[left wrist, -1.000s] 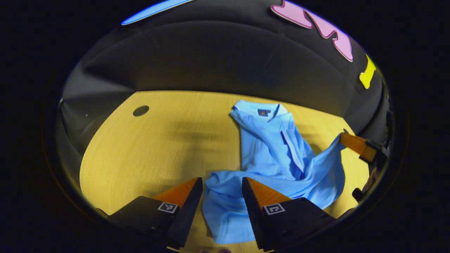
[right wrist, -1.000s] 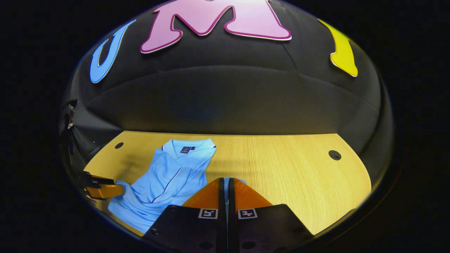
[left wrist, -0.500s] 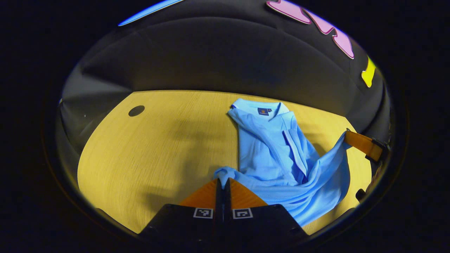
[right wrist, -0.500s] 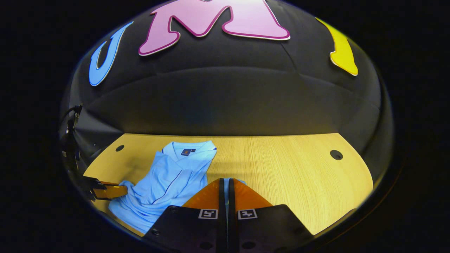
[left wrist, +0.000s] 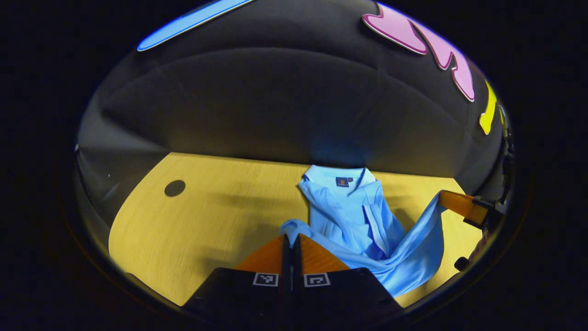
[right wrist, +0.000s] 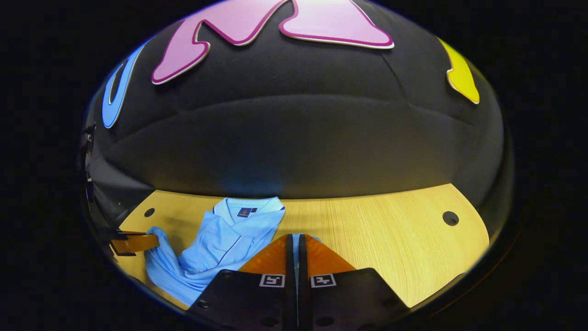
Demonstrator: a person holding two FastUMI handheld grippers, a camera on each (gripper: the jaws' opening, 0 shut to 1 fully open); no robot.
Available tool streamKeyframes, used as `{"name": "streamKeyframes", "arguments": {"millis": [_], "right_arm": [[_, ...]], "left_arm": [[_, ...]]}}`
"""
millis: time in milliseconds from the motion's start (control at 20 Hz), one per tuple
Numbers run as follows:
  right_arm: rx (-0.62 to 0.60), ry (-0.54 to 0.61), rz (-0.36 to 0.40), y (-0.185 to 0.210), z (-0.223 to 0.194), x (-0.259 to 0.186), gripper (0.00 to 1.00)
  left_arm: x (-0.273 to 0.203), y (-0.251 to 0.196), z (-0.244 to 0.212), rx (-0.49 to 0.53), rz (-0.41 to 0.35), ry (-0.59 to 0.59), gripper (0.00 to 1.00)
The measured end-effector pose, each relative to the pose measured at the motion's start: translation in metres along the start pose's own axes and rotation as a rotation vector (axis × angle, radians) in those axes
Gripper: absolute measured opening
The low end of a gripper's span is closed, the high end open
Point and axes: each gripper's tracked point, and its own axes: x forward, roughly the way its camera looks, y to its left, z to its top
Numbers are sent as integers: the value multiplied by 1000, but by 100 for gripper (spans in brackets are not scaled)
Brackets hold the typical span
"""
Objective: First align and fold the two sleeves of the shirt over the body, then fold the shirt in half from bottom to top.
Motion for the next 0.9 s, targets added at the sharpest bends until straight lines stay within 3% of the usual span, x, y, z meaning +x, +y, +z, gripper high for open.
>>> {"name": "streamKeyframes", "arguments": {"millis": [300,550,700,750,800,850,900], "right_arm": [[6,77,-39,-7,-28,39,5],[-26,146,-53,-9,-57,44,6],[-26,159,-60,-10,-62,47,12],[-23,165,-62,-10,-64,46,8],[-16,173,-66,-11,-66,47,16],[-6,185,-69,-13,-69,46,18],[1,193,-72,-14,-70,45,24]], "left_arm": [[45,13,-3,-3,44,50,5],[68,11,-22,3,61,81,7],[72,11,-26,13,71,92,19],[73,12,-26,14,74,89,14],[72,13,-25,16,79,87,28],[72,12,-26,18,83,90,40],[73,12,-28,18,82,92,46]]}}
